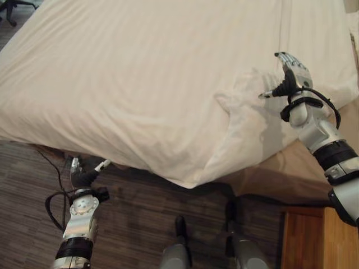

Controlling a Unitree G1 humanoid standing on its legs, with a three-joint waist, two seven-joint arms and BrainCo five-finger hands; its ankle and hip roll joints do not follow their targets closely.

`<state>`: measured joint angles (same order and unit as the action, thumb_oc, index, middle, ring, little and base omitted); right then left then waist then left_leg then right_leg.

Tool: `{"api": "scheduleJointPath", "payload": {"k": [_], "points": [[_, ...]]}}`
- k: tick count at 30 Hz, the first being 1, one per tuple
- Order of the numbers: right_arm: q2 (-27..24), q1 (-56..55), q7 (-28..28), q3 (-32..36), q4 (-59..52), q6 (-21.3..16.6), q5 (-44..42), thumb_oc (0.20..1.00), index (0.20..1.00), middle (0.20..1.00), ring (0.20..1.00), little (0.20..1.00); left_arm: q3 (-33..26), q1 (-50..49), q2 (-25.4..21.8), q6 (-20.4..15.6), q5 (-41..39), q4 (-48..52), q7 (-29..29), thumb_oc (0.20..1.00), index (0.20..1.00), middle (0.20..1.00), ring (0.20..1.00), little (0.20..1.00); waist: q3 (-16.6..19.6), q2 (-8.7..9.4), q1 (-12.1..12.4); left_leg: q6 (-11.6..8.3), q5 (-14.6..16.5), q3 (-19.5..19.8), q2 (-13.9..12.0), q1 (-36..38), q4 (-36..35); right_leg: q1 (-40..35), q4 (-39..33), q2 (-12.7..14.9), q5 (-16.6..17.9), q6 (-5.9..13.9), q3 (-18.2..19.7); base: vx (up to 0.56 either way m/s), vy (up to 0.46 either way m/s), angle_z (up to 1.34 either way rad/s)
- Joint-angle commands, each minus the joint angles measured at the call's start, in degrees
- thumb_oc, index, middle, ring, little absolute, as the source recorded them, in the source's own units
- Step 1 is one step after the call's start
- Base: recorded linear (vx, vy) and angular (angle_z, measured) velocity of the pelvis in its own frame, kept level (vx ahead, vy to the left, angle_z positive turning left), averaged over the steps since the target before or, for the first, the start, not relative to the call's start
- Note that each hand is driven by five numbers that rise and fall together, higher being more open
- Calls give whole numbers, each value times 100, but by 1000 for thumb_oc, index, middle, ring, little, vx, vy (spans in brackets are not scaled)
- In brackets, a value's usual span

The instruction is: Making the bed.

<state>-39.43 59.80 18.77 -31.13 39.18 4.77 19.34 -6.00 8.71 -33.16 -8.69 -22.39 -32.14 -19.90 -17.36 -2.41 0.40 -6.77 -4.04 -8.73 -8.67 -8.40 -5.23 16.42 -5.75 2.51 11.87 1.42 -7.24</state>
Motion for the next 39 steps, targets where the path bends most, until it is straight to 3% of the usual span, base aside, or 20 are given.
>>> {"api": "scheduleJointPath", "payload": {"k": [1, 5, 7, 8, 13, 14, 19, 26, 27, 28, 35, 39], "points": [[-46, 801, 367, -440, 385, -92, -268, 1000, 1000, 1000, 1000, 1000, 110, 406, -618, -421, -354, 30, -69, 1000, 1000, 1000, 1000, 1000, -98, 279, 8, -95, 47, -50, -40, -392, 23, 5, 75, 501, -872, 548, 264, -137, -91, 3], [-138, 1270, 436, -752, 961, -73, -335, 1000, 1000, 1000, 1000, 1000, 242, 716, -646, -475, -513, -127, -19, 1000, 1000, 1000, 1000, 1000, -250, 53, 46, -211, -149, -84, -97, -938, 23, 445, 75, 495, -836, 562, 206, -110, -69, 4], [-96, 1274, 444, -818, 1042, -45, -393, 244, 244, 244, 244, 244, 246, 787, -646, -469, -534, -99, -6, 1000, 1000, 1000, 1000, 1000, -278, -21, 51, -244, -205, -98, -116, -1063, 23, 540, 75, 473, -849, 555, 207, -120, -77, 3], [-88, 1249, 447, -819, 1053, -33, -422, 200, 200, 200, 200, 200, 247, 785, -640, -484, -530, -143, -2, 1000, 1000, 1000, 1000, 1000, -264, -52, 37, -255, -221, -117, -129, -1106, 23, 586, 75, 473, -856, 561, 212, -73, -43, 0], [-90, 803, 432, -560, 799, 108, -516, 200, 200, 200, 200, 200, 89, 419, -422, -425, -510, 44, -26, 1000, 1000, 1000, 1000, 1000, -191, -60, -59, -218, -156, -185, -117, -891, 23, 485, 75, 401, -895, 548, 352, -20, 26, -3], [206, 20, 540, 44, 461, 137, -870, 200, 200, 200, 200, 200, 244, 498, -257, -312, -343, -75, -66, 1000, 1000, 1000, 1000, 1000, -148, -2, -221, -167, -48, -297, -99, -638, 23, 330, 75, 385, -897, 554, 439, 63, 121, -4], [829, -1754, 570, 863, -68, 200, -835, 200, 200, 200, 200, 200, 575, 1067, 218, -54, -131, -448, -133, 1000, 1000, 1000, 1000, 1000, 178, 72, -578, -3, 247, -453, 3, 79, 23, -170, 75, 449, -927, 576, 581, 76, 125, -25], [936, -4440, 193, 1935, -537, 198, -375, 200, 200, 200, 200, 200, 515, 100, 888, 320, 309, -119, 81, 1000, 1000, 1000, 1000, 1000, 582, 197, -1034, 142, 525, -692, 96, 839, 23, -717, 75, 501, -969, 622, 839, 38, 75, -31], [1029, -4708, 187, 2035, -439, 212, -365, 931, 931, 931, 931, 931, 536, -50, 1000, 347, 337, -138, 102, 1000, 1000, 1000, 1000, 1000, 607, 182, -1099, 160, 591, -753, 110, 956, 23, -798, 75, 507, -989, 635, 893, 27, 65, -15], [1085, -4846, 182, 2086, -372, 227, -323, 1000, 1000, 1000, 1000, 1000, 524, -132, 1080, 358, 324, -168, 101, 1000, 1000, 1000, 1000, 1000, 647, 170, -1148, 171, 601, -815, 121, 998, 23, -793, 75, 508, -974, 635, 944, 14, 53, -8], [1392, -5527, 293, 2361, 894, 281, -301, 1000, 1000, 1000, 1000, 1000, 611, -444, 1641, 239, 107, -284, 174, 1000, 1000, 1000, 1000, 1000, 642, -84, -1616, 249, 785, -1281, 241, 1362, 23, -797, 75, 526, -962, 700, 1383, -11, 39, -22], [1431, -5605, 303, 2176, 1816, 393, 31, 1000, 1000, 1000, 1000, 1000, 673, -412, 1755, 184, -56, -410, 157, 1000, 1000, 1000, 1000, 1000, 637, -159, -1715, 259, 783, -1385, 258, 1388, 23, -742, 75, 517, -948, 688, 1478, -22, -4, -29]]}}
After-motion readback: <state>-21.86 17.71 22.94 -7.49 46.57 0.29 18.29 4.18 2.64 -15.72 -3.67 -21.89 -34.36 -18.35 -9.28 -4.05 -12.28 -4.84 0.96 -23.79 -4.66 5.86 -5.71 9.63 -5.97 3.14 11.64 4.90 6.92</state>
